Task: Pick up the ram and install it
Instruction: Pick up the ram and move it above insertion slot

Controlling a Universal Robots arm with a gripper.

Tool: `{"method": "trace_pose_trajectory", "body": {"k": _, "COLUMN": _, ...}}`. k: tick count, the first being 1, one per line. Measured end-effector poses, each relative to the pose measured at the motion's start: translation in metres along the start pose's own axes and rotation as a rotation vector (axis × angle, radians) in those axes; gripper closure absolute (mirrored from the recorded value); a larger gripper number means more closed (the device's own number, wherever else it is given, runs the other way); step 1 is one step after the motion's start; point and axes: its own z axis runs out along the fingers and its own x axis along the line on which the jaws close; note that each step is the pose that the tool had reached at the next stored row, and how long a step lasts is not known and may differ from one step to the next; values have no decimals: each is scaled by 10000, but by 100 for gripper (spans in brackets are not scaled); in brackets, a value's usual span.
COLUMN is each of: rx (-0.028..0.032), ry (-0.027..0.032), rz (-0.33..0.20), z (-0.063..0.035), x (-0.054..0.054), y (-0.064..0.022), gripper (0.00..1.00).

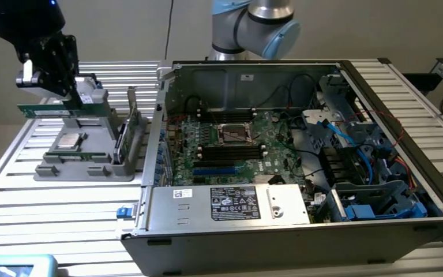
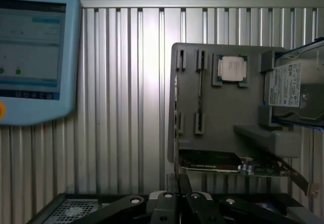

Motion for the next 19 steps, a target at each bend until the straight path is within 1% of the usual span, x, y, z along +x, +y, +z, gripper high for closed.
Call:
{"method": "trace_pose_trajectory", "body": {"k": 5, "rx": 1, "ry": -8, "rz": 1, "z": -67, "x": -4, "y": -196, "gripper": 88}}
{"method": "trace_pose_trajectory", "body": {"k": 11, "rx": -1, "ry": -15, "rz": 0, "z": -150, "x": -8, "y": -458, "gripper": 88}}
{"method": "trace_pose_trajectory", "body": {"k": 19, "rx": 0, "ry": -15, "rz": 1, "z": -198, "x": -15, "y": -822, "gripper": 88}}
